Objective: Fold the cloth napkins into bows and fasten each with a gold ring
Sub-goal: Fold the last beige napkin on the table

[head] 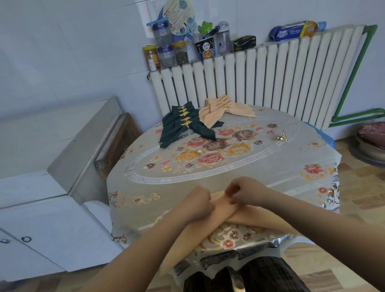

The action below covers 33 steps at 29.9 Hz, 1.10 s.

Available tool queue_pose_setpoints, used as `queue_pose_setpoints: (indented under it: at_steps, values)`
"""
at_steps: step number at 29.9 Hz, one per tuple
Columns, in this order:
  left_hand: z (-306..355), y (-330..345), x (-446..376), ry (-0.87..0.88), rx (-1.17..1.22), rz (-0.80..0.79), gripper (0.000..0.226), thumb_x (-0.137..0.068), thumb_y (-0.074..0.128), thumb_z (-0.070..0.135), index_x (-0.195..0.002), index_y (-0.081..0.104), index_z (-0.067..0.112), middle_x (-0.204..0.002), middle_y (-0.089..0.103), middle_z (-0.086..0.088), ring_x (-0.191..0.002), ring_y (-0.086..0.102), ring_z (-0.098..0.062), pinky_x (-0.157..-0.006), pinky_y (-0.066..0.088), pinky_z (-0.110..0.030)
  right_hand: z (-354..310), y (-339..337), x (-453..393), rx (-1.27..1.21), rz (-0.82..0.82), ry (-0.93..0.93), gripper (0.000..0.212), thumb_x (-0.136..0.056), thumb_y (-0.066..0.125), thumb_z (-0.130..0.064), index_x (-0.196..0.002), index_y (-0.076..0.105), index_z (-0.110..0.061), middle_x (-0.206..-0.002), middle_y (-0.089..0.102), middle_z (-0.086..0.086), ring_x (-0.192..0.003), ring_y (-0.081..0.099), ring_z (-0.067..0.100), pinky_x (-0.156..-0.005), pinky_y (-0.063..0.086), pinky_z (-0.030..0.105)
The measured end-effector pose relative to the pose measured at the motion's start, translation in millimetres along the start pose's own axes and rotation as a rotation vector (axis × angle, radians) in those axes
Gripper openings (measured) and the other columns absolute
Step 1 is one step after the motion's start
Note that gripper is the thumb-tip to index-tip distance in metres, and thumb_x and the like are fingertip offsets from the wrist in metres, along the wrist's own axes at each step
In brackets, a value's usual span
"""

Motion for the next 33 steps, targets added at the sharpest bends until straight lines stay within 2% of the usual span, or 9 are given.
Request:
queue_pose_setpoints:
  at_steps: [3,8,12,16,21,26,29,31,33]
  values:
    - [1,5,9,-0.051,-0.002,0.176,0.020,-0.095,0.047,0.021,-0.110,0.050,0.008,-0.113,0.050,-0.009,-0.098,0.050,-0.024,-0.077,0.037,-0.029,-5,6,7,0.196,0.108,-0.184,0.031,-0.083,0.061,-0.017,-0.114,0.064,-0.015,-0.113,0.065,0.002,-0.099,0.059,0.015,-0.087,0.046,0.024]
    - [-4,9,21,0.020,0.114,0.490,0.028,-0.086,0.048,0.020,-0.112,0.054,0.013,-0.111,0.055,-0.006,-0.103,0.047,-0.024,-0.087,0.040,-0.031,0,26,22,0.559,0.320,-0.450,0.050,-0.083,0.039,-0.062,-0.112,0.062,-0.027,-0.111,0.063,-0.009,-0.106,0.052,0.015,-0.094,0.027,0.030]
    - [3,35,16,0.251,0.156,0.338,0.070,-0.089,0.018,0.050,-0.142,0.039,0.009,-0.149,0.036,-0.010,-0.139,0.028,-0.022,-0.118,0.013,-0.036,8,32,30,0.708,0.509,-0.678,0.049,-0.082,0.041,-0.060,-0.107,0.069,-0.029,-0.102,0.070,-0.008,-0.093,0.065,0.014,-0.090,0.030,0.031]
    - [6,42,14,0.339,-0.136,0.193,0.079,-0.085,0.001,0.061,-0.151,0.010,0.019,-0.158,0.012,-0.002,-0.145,0.008,-0.015,-0.114,-0.007,-0.027,2,28,32,0.711,0.585,-0.841,0.040,-0.086,0.043,-0.045,-0.103,0.072,-0.024,-0.094,0.072,-0.008,-0.084,0.066,0.013,-0.082,0.039,0.029]
    - [0,34,6,0.309,-0.045,0.182,0.053,-0.102,0.027,0.040,-0.151,0.011,0.027,-0.155,0.023,0.005,-0.141,0.018,-0.014,-0.112,0.007,-0.027,-6,22,27,0.692,0.576,-0.949,0.034,-0.087,0.048,-0.040,-0.104,0.070,-0.020,-0.086,0.073,-0.007,-0.073,0.065,0.013,-0.068,0.048,0.026]
    - [-3,28,1,0.309,0.116,0.198,0.053,-0.102,0.034,0.028,-0.151,0.013,0.027,-0.150,0.034,0.005,-0.137,0.023,-0.014,-0.108,0.008,-0.023,0,28,27,0.729,0.469,-0.962,0.043,-0.093,0.041,-0.055,-0.123,0.054,-0.028,-0.099,0.068,-0.006,-0.080,0.062,0.014,-0.075,0.050,0.029]
    - [-6,29,-1,0.329,0.161,0.174,0.058,-0.102,0.035,0.026,-0.149,0.003,0.031,-0.146,0.039,0.001,-0.135,0.026,-0.014,-0.106,0.010,-0.020,2,28,25,0.752,0.496,-1.014,0.032,-0.087,0.056,-0.037,-0.118,0.051,-0.030,-0.102,0.066,-0.002,-0.074,0.063,0.015,-0.071,0.051,0.029]
    - [-4,28,1,0.360,0.127,0.185,0.062,-0.100,0.037,0.024,-0.147,-0.003,0.033,-0.145,0.042,0.000,-0.132,0.033,-0.016,-0.107,0.020,-0.026,2,26,24,0.737,0.526,-1.048,0.029,-0.082,0.059,-0.025,-0.110,0.052,-0.029,-0.099,0.066,-0.003,-0.067,0.062,0.014,-0.065,0.050,0.028]
    - [-1,24,6,0.415,0.064,0.270,0.061,-0.094,0.041,0.025,-0.149,0.015,0.026,-0.140,0.050,-0.004,-0.125,0.049,-0.022,-0.100,0.040,-0.035,2,22,22,0.677,0.543,-1.055,0.025,-0.083,0.058,-0.024,-0.107,0.054,-0.030,-0.101,0.066,-0.004,-0.067,0.063,0.014,-0.061,0.049,0.026]
Point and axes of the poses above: each hand's wrist, its own x-axis away from the middle knuckle, its own y-axis out of the palm, z = x × y, the point moved 8 cm from there along -x, towards the middle knuckle
